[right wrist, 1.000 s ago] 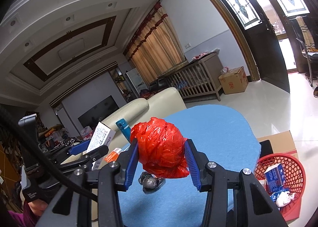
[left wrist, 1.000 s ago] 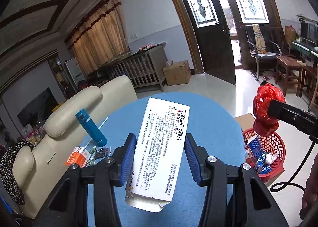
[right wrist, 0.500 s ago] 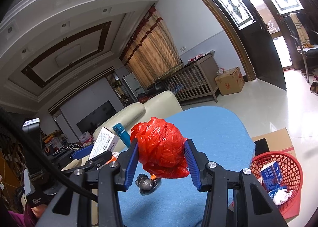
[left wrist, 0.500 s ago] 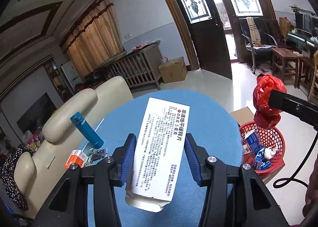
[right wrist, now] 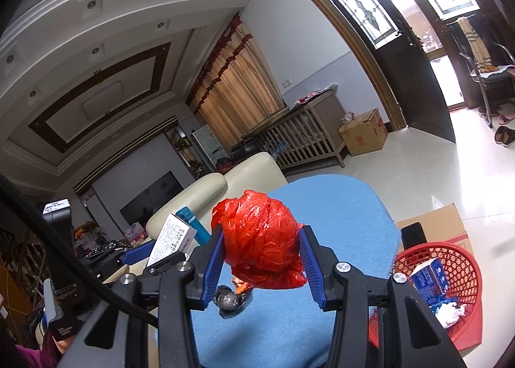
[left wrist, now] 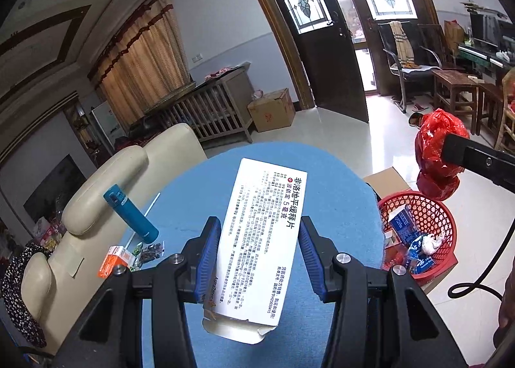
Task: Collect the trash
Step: 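Carry the red bag and white box toward the red basket with both tools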
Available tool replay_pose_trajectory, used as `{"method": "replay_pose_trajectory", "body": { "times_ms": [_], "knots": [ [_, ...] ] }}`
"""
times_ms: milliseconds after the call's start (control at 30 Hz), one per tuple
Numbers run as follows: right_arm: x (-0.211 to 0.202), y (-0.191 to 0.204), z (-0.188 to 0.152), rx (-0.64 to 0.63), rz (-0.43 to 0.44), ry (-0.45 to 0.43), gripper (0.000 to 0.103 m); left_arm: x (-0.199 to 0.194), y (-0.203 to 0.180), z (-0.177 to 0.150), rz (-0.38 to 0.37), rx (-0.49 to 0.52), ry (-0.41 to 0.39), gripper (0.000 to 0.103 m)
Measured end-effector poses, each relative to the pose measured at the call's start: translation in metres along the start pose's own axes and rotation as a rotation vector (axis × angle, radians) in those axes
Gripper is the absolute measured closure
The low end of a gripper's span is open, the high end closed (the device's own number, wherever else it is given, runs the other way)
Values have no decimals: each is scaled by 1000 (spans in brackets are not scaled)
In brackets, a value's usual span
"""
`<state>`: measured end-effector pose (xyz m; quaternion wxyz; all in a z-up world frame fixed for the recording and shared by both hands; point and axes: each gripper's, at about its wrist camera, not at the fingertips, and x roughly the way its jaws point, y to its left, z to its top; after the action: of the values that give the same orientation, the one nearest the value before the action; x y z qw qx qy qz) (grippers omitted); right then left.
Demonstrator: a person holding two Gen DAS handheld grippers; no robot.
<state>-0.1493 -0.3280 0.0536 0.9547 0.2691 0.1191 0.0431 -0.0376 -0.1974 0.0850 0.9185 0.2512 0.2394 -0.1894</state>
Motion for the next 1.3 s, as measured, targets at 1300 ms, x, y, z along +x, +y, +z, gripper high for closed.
{"method": "replay_pose_trajectory", "body": {
  "times_ms": [1300],
  "knots": [
    [-57, -28, -7, 95, -78, -76, 54, 3, -56, 20, -46, 109, 1, 52]
  ]
}}
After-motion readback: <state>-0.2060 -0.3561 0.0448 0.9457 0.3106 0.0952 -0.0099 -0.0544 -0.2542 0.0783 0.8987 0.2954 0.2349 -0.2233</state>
